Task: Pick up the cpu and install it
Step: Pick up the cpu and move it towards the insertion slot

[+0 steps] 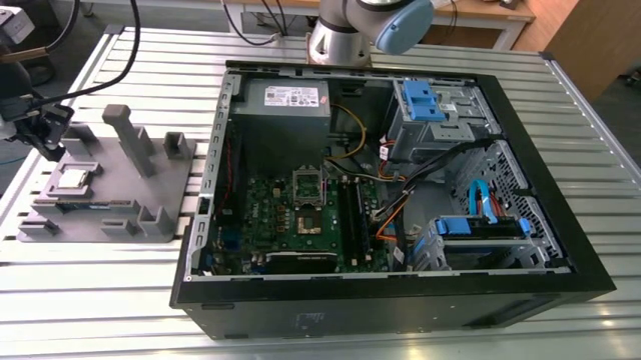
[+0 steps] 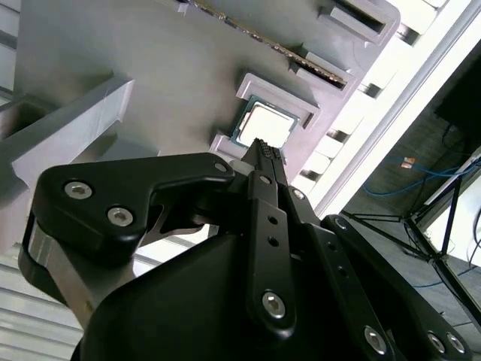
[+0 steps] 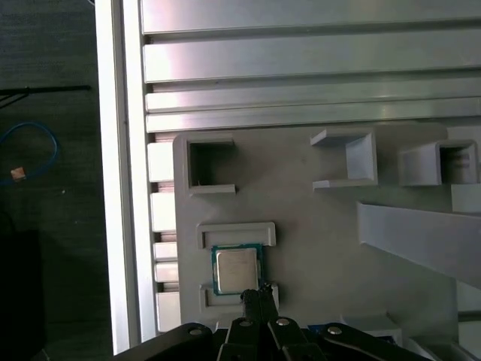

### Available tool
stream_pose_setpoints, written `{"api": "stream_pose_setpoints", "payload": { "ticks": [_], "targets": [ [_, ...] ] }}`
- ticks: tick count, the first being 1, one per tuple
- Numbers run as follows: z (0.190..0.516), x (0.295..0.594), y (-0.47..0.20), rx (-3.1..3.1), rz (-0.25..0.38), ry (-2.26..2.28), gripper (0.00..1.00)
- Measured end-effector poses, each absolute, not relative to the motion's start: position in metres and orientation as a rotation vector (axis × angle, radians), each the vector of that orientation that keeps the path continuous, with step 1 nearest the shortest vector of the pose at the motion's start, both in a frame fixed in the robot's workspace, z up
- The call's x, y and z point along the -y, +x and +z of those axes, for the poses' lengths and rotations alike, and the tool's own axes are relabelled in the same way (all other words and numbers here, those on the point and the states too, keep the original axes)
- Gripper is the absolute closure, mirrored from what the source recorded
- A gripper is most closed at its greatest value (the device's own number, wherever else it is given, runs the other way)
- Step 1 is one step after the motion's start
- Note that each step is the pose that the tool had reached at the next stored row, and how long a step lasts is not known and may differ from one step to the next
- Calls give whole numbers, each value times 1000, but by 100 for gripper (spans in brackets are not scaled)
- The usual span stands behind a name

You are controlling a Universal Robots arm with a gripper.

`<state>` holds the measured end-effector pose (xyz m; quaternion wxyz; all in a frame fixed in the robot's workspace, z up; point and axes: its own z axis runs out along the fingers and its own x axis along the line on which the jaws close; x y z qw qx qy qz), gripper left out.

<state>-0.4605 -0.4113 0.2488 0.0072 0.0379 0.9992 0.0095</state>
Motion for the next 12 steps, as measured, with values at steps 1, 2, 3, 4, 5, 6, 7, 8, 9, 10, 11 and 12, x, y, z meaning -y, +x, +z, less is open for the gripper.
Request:
{"api": "stream_pose_setpoints", "payload": {
  "ticks": [1, 2, 3, 4, 5, 6, 7, 8, 9, 10, 11, 12],
  "targets": [
    [248, 411, -461, -3125, 29, 119, 89],
    [248, 411, -461, -3125, 29, 119, 89],
    [248, 411, -461, -3125, 28, 119, 89],
    [248, 411, -461, -3125, 28, 119, 89],
    [248, 411, -461, -3125, 28, 119, 89],
    [248, 411, -461, -3125, 29, 119, 89],
    [248, 411, -461, -3125, 29, 119, 89],
    [248, 411, -461, -3125, 29, 119, 89],
    [248, 411, -461, -3125, 29, 119, 89],
    [247, 411, -461, -3124, 29, 119, 89],
    [247, 411, -462, -3124, 29, 119, 89],
    [247, 411, -463, -3125, 29, 119, 89]
  ]
}}
